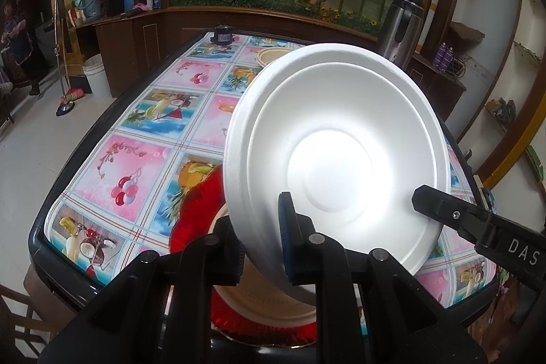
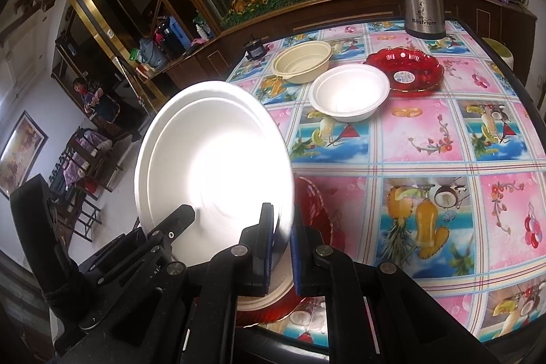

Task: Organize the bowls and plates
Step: 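Lower the white bowl onto the beige bowl in the right tool, open left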

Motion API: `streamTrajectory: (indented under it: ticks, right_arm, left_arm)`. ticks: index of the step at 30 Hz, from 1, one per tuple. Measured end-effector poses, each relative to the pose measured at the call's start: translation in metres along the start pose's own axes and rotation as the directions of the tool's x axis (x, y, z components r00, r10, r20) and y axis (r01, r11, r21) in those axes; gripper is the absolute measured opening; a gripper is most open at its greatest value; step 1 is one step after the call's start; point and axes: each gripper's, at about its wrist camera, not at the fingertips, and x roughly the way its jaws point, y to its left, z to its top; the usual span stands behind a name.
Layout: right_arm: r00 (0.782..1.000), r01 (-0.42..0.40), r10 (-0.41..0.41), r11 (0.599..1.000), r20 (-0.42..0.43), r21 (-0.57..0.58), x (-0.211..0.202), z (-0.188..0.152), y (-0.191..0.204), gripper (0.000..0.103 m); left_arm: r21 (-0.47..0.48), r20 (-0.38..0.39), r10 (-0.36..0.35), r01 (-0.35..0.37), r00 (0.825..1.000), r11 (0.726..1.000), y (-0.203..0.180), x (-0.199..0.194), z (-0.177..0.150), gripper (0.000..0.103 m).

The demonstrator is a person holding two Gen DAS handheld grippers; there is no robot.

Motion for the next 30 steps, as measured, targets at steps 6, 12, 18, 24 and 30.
streamTrajectory:
  ticks: [6,12,18,24,30]
  right_arm:
    - [1.000,0.019,-0.020,0.999,-0.020,-0.043,0.003,-0.011,0.012,0.009]
    - [0.999,0.019,-0.022,0.997,-0.048,-0.073,0.006,-0.022,0.019,0.010]
    - [0.996,0.024,-0.032,0.995,-0.079,-0.098,0.013,-0.030,0.027,0.010]
    - [0.993,0.039,-0.051,0.993,-0.106,-0.109,0.021,-0.036,0.027,0.011]
    - [0.991,0.048,-0.062,0.992,-0.122,-0.117,0.027,-0.038,0.027,0.011]
  left_arm:
    - [0.006,-0.023,-0.003,0.003,1.000,1.000,0.010,-0.005,-0.007,0.015]
    - [0.015,-0.037,-0.001,0.001,0.999,1.000,0.017,-0.009,-0.015,0.015]
    - [0.013,-0.070,0.001,0.000,0.998,1.000,0.024,-0.003,-0.021,0.015]
    - [0.016,-0.096,0.000,0.001,0.995,1.000,0.027,0.004,-0.026,0.015]
    - [0.016,-0.107,-0.002,0.003,0.994,1.000,0.028,0.007,-0.027,0.015]
